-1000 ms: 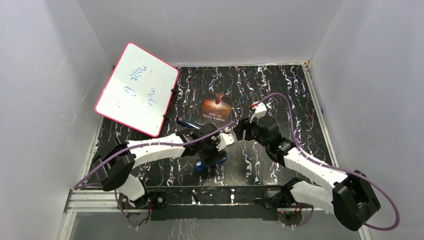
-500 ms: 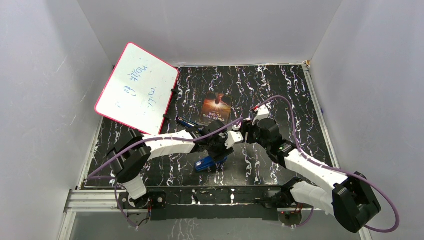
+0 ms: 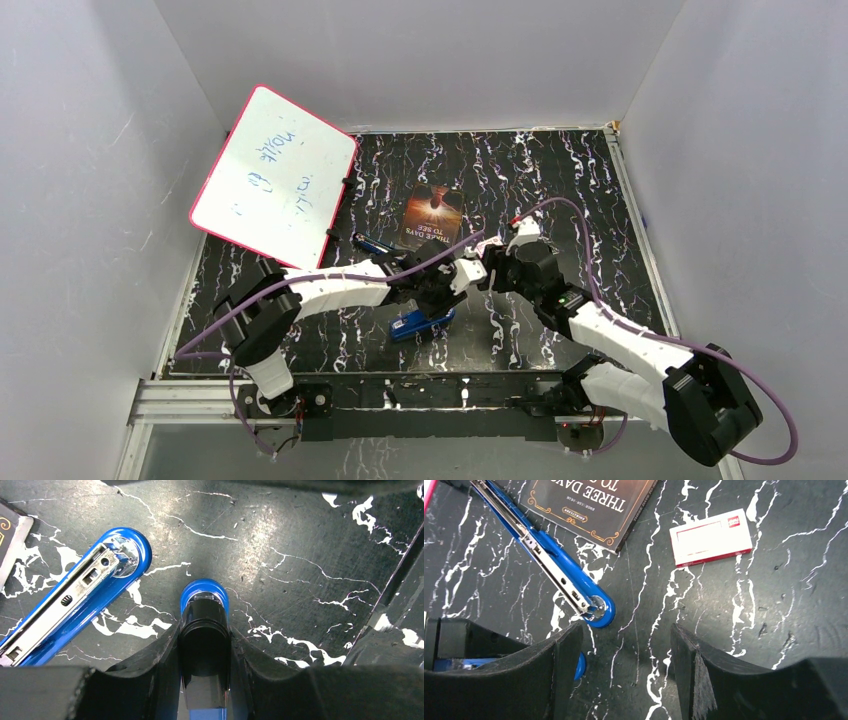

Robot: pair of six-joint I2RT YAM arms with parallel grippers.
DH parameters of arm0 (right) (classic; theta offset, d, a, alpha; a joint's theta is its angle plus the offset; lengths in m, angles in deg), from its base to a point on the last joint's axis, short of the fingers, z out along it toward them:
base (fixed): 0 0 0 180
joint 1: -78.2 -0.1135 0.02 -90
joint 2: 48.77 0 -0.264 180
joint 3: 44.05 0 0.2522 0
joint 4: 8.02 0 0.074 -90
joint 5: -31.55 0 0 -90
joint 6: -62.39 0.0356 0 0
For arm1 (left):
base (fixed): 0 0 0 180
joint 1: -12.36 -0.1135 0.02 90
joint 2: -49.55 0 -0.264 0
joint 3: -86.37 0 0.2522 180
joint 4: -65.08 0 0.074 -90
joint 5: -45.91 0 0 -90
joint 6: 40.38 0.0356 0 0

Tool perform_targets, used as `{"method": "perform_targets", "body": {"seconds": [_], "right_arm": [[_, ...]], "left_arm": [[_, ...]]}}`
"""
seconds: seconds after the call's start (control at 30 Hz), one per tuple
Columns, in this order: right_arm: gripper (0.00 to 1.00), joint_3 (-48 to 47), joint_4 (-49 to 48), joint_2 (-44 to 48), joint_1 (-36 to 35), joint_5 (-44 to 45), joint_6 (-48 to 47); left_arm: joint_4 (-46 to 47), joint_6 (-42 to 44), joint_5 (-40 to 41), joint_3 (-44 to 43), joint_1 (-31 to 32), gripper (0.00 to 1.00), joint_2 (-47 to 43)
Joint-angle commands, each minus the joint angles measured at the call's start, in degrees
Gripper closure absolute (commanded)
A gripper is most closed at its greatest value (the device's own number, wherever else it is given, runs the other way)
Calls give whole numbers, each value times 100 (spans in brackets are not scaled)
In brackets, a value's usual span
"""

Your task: Load the staples into the stapler

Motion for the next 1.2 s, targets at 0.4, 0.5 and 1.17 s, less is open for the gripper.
{"method": "perform_targets", "body": {"seconds": [0.4,0.5,1.17], "right_arm": [[28,731,-1487,-79,27,-1298,1640],[28,781,-1713,-225,24,-1494,1735],[53,903,-2755,-950,50,-2202,2401]], "left_arm": [[1335,-759,-366,637,-350,100,-1237],[1460,-795,-463,703,-369,100,-1274],[2089,-936,-695,600,-372,100,-1205]]}}
